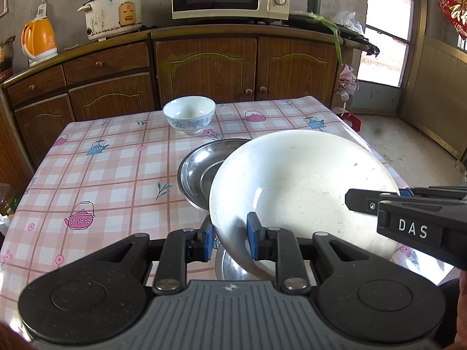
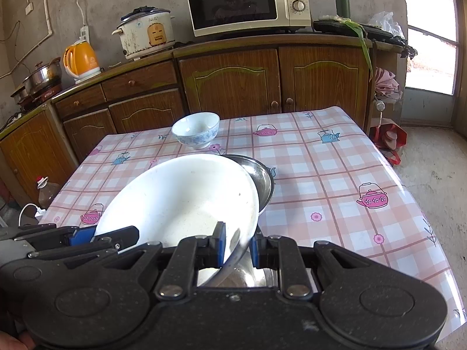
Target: Organize plates and bowls
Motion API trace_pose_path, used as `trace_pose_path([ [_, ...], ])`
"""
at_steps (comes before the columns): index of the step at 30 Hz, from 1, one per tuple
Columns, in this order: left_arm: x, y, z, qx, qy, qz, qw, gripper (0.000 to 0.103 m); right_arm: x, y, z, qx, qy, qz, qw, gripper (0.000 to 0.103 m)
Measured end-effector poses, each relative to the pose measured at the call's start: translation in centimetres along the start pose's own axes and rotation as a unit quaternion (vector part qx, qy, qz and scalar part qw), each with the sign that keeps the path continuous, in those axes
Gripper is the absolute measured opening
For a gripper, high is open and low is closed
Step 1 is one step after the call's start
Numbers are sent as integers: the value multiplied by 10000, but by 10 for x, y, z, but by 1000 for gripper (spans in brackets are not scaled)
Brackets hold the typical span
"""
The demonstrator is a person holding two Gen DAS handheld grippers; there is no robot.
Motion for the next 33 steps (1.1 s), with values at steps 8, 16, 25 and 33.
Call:
trace_pose_path([
  [8, 4, -3, -1, -1, -35, 64, 10000, 23, 6, -3, 0, 15, -17, 82, 10000, 23],
  [16, 8, -6, -2, -1, -53, 144, 9999, 23, 12, -6, -2, 3, -48, 164, 9999, 23],
  [25, 11, -10, -3, 20, -74, 241, 9997, 23, 18, -10, -5, 8, -90, 264, 9996, 23],
  [33, 16, -14, -5, 26, -114, 334, 9994, 23, 22, -14, -7, 28, -127, 351, 9993, 24],
])
Point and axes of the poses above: each gripper's, at about its wrist camera, not at the fingertips, and y roughly against the way its jaws point, z to its left, x to its underside, the point moved 3 cm from there along -y, roughly the way its jaws point, and after that the axes turned 13 degrees about -x, right-handed, at the moved point
